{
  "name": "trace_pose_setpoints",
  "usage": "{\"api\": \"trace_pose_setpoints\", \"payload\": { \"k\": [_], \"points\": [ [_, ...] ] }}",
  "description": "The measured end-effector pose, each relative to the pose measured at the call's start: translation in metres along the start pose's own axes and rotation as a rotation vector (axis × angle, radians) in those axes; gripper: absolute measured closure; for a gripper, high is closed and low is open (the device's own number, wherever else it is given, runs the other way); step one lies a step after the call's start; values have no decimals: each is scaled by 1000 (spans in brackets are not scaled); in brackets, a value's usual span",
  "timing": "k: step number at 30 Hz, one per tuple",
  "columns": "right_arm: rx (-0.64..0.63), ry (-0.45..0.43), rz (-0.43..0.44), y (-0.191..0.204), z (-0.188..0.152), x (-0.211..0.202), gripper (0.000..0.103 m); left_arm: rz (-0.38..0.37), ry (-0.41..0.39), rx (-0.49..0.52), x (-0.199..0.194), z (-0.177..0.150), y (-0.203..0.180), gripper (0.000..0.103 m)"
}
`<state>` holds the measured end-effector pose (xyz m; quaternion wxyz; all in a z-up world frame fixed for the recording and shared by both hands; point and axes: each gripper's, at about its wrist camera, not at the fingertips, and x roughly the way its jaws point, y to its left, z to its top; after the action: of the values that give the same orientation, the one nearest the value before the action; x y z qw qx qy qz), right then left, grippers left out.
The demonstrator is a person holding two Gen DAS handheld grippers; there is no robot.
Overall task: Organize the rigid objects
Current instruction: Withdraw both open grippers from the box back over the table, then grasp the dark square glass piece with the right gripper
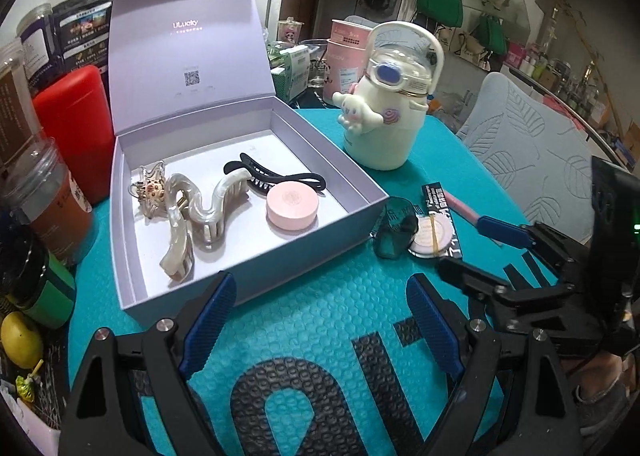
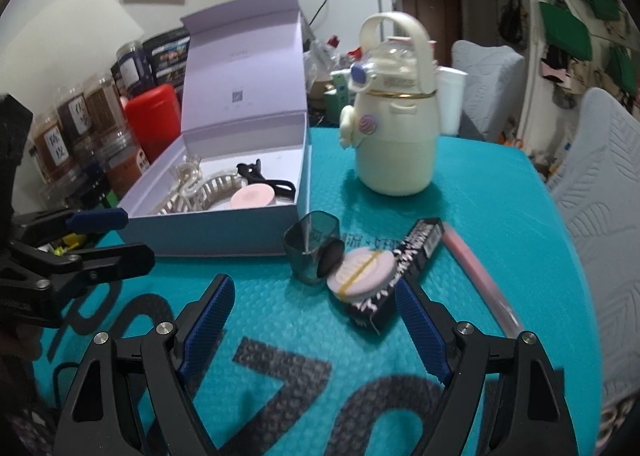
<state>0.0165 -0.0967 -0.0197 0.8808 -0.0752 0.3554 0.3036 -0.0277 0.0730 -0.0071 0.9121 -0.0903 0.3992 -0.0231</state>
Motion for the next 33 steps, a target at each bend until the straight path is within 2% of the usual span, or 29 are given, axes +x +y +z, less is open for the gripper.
{"api": "trace_pose_setpoints", "payload": {
  "k": [8,16,20,24,33],
  "points": [
    [-63,56,29,-4,18,46,20,-8,12,6,16,17,5,15],
    [-131,126,119,-11,28,86,21,-26,23,21,26,24,0,15],
    [-146,133,139,-17,28,92,29,-33,30,31,30,25,-2,15],
    [-145,142,154,-20,29,94,55,-34,30,33,31,26,-4,15],
    [-126,88,154,-17,23,64,55,-35,16,40,24,25,-7,15]
  ]
}}
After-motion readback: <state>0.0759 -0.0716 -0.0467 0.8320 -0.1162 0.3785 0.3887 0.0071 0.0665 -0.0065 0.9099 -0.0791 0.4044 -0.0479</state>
